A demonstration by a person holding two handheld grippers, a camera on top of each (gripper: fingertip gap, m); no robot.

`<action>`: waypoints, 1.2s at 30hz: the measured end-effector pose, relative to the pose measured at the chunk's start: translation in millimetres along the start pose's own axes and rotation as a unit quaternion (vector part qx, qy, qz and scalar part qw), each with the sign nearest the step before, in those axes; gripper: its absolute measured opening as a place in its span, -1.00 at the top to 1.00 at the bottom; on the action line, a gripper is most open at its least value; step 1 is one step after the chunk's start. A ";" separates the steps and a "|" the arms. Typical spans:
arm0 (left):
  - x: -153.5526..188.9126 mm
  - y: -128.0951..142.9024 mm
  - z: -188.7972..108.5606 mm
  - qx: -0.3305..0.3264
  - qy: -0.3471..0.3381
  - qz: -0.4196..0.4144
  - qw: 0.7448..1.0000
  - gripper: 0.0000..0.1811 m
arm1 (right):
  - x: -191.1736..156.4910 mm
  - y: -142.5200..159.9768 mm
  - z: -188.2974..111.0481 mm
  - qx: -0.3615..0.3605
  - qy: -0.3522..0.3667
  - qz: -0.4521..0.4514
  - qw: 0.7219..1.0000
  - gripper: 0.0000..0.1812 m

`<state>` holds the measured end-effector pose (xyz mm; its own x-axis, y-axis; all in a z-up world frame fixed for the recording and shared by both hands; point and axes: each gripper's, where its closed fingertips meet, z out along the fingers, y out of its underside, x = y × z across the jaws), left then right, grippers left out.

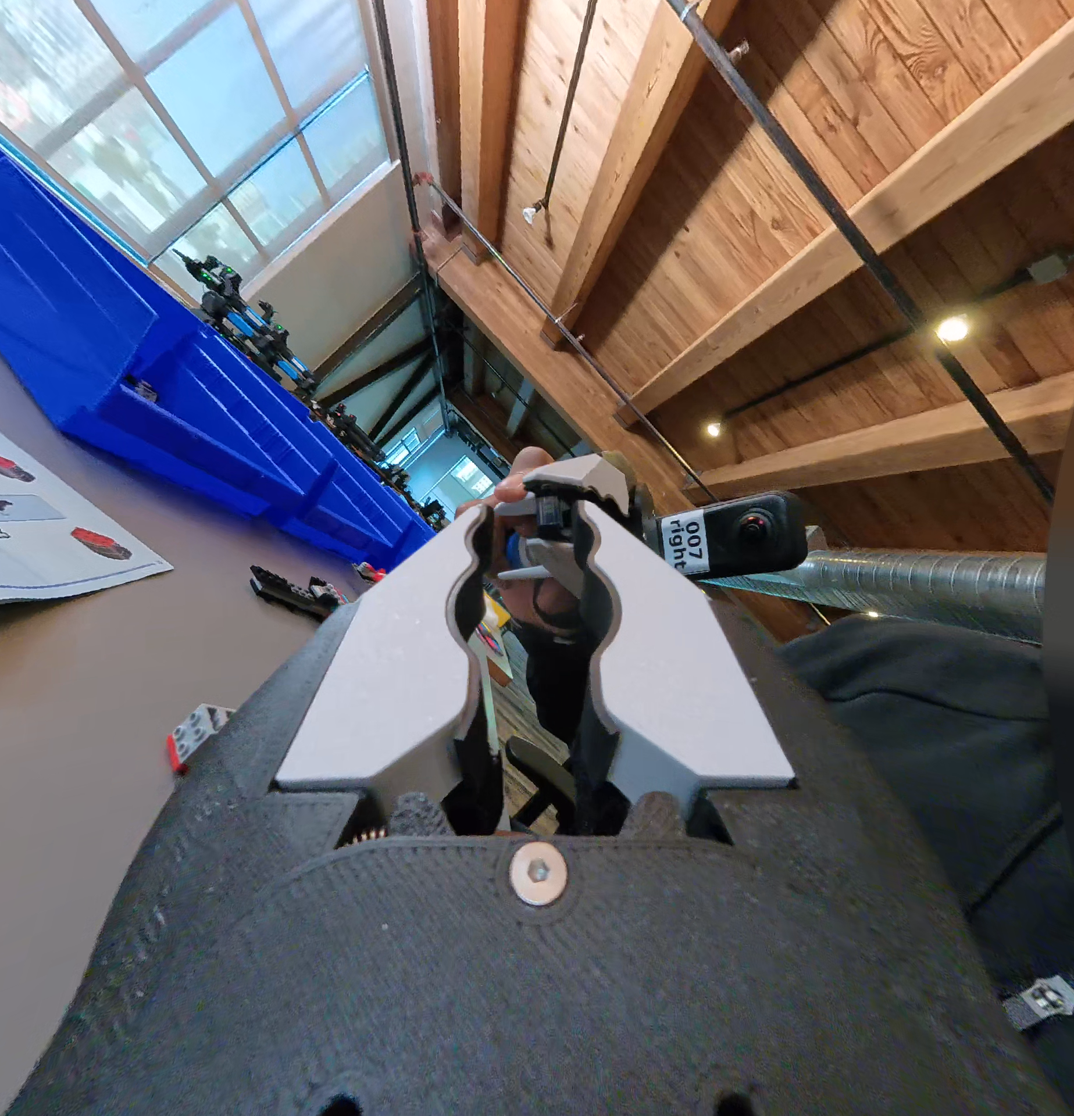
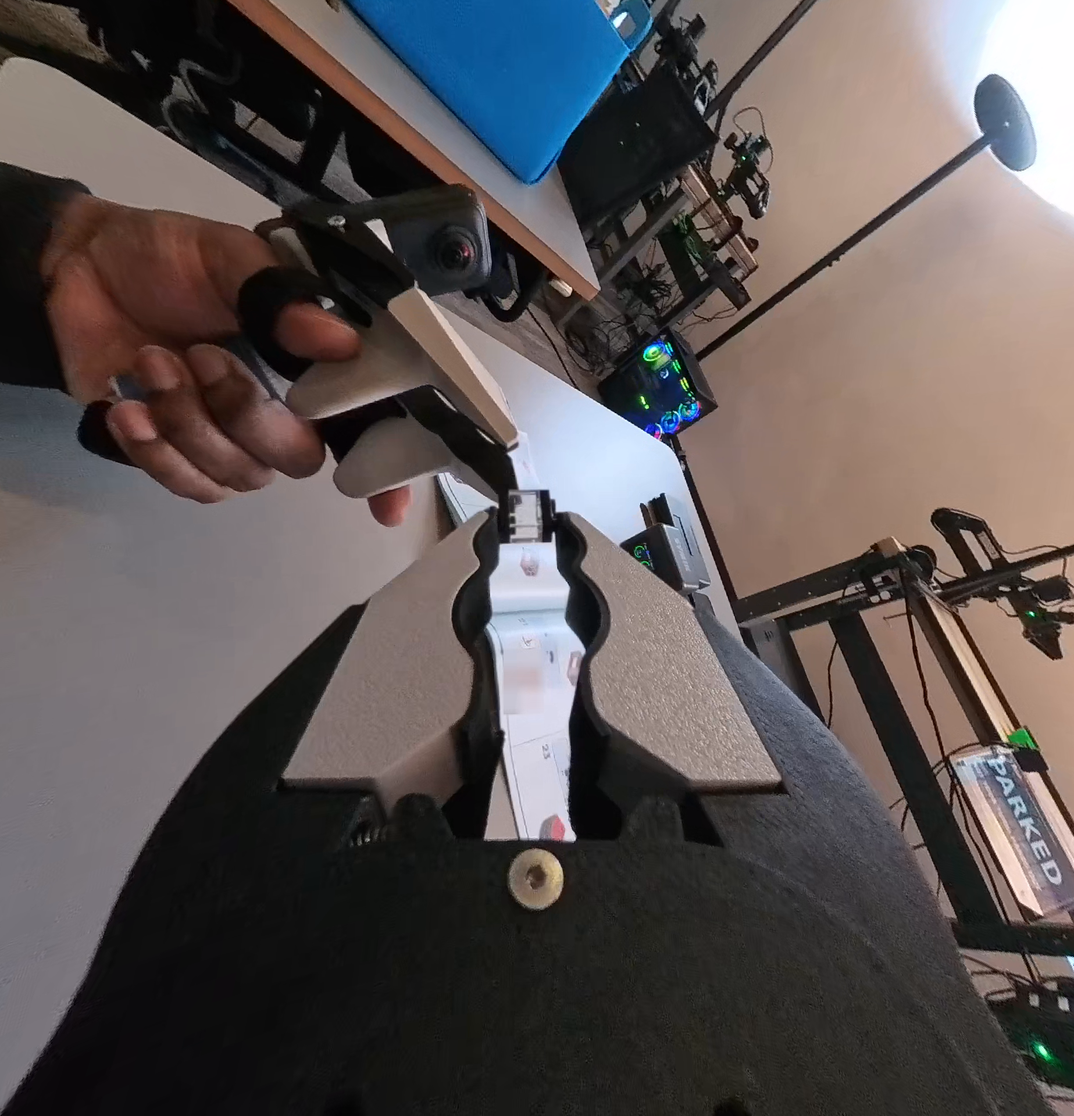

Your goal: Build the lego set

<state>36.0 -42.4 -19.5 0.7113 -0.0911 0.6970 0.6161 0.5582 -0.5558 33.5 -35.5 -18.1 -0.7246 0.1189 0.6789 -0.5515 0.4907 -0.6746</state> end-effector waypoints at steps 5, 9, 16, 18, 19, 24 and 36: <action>0.1 7.8 5.4 -0.018 0.001 -0.005 1.000 0.70 | -1.5 1.5 1.6 -0.010 0.008 -0.011 1.000 0.78; 1.9 13.8 9.3 -0.032 0.007 -0.008 0.999 0.73 | -5.1 1.4 3.2 -0.012 0.004 -0.009 1.000 0.78; 0.7 13.2 8.9 -0.027 0.009 -0.008 1.000 0.92 | -8.6 5.4 7.5 -0.021 0.016 -0.029 0.999 0.77; 3.2 12.6 8.3 -0.026 0.016 -0.011 0.999 0.92 | -9.2 5.9 8.1 -0.022 0.017 -0.034 0.999 0.69; 3.3 13.0 8.1 -0.028 0.016 -0.011 0.999 0.92 | -9.9 4.5 8.0 -0.017 0.015 -0.031 0.999 0.69; 1.3 17.4 8.5 -0.039 0.014 -0.022 0.999 0.92 | -13.8 3.1 7.7 -0.008 -0.001 -0.030 1.000 0.78; -13.9 7.0 -1.3 -0.023 -0.045 0.010 0.999 0.74 | -5.3 21.0 7.3 -0.030 0.015 0.094 0.995 0.79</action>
<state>30.9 -38.4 -33.7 0.6919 -0.0047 0.7220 0.6184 0.5199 -0.5893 22.8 -32.1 -37.9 -0.7990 0.2386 0.5520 -0.3821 0.5073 -0.7724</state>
